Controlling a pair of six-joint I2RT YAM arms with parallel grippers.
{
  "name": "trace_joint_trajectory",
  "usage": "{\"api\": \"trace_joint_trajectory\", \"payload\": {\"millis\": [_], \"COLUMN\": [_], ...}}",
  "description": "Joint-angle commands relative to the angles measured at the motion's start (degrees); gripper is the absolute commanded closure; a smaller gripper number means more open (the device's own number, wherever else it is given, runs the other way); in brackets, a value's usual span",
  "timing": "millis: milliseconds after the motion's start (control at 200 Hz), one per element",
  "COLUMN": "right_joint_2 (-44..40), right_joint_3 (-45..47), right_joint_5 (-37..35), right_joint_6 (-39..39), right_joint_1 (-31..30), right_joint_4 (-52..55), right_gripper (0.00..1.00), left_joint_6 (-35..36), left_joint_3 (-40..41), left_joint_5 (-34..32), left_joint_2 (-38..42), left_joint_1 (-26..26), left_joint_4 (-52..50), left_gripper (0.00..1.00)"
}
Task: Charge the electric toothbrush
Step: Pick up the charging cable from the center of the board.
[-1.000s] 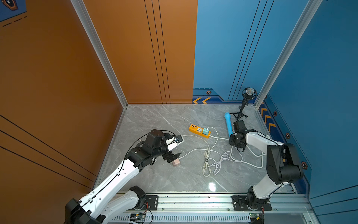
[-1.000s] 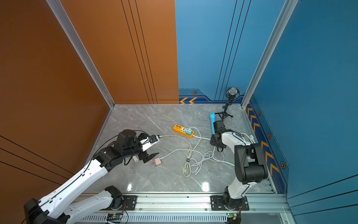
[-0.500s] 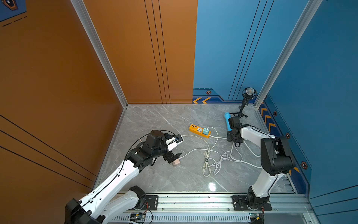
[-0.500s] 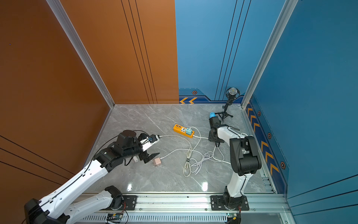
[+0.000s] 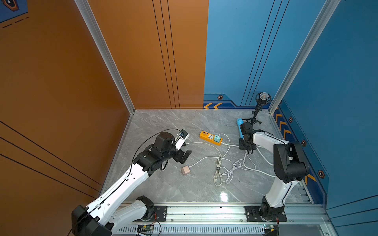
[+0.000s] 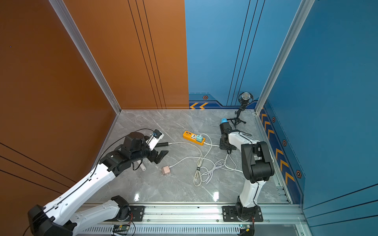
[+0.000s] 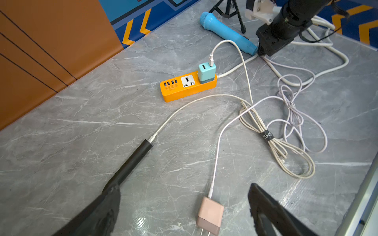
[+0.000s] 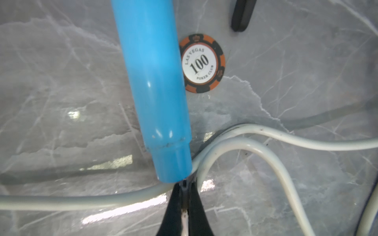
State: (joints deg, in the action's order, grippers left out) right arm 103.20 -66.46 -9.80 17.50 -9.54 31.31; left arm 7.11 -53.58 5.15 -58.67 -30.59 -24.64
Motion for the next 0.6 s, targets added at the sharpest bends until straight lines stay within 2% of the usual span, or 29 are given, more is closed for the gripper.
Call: {"api": "trace_joint_trajectory", "payload": {"millis": [0,55,140,200,290,370,410,495,530,550,596], "right_joint_2": [-8.3,-11.0,-14.5,-16.1,-16.9,-16.9,-17.1,-17.7,-18.0,-18.1,-18.3], "right_joint_3": [-0.8,-1.1,-1.9,-3.1,-6.0,-8.8,-9.5,-9.9,-9.7,-9.7,-10.0], "right_joint_5": [9.0,14.9,29.4,36.6,45.1,49.7,50.6,54.0,54.4,54.3,54.3], "right_joint_6": [-2.2,-3.0,-4.8,-6.8,-11.4,-17.8,-21.4,-28.2,-29.7,-30.5,-32.0], "right_joint_1": [-0.7,-0.9,-1.8,-3.6,-7.4,-11.4,-13.4,-16.1,-16.8,-17.2,-17.8], "right_joint_4": [1.1,1.1,0.1,-0.2,1.1,4.0,5.4,7.1,7.1,7.1,7.3], "right_gripper": [1.00,1.00,1.00,1.00,1.00,1.00,1.00,1.00,1.00,1.00,1.00], "left_joint_6": [-10.0,-13.3,-14.1,-8.8,3.8,17.2,22.1,25.1,25.9,25.8,25.5], "left_joint_3": [-3.9,-5.0,-8.7,-10.9,-14.4,-17.3,-18.8,-23.0,-25.0,-25.7,-26.9], "left_joint_5": [1.4,7.7,15.6,22.4,35.5,48.7,53.0,59.6,61.1,61.2,61.7], "left_joint_2": [0.9,-0.1,-2.6,-5.2,-9.9,-14.3,-16.3,-21.6,-23.8,-25.0,-26.7], "left_joint_1": [3.1,5.6,8.3,9.5,10.0,10.5,10.2,10.2,10.1,9.9,9.2], "left_joint_4": [0.1,0.1,0.1,0.1,0.0,-1.5,-3.2,-6.7,-8.9,-9.6,-10.7], "left_gripper": [0.02,0.02,0.01,0.01,0.03,0.03,0.03,0.07,0.12,0.20,0.25]}}
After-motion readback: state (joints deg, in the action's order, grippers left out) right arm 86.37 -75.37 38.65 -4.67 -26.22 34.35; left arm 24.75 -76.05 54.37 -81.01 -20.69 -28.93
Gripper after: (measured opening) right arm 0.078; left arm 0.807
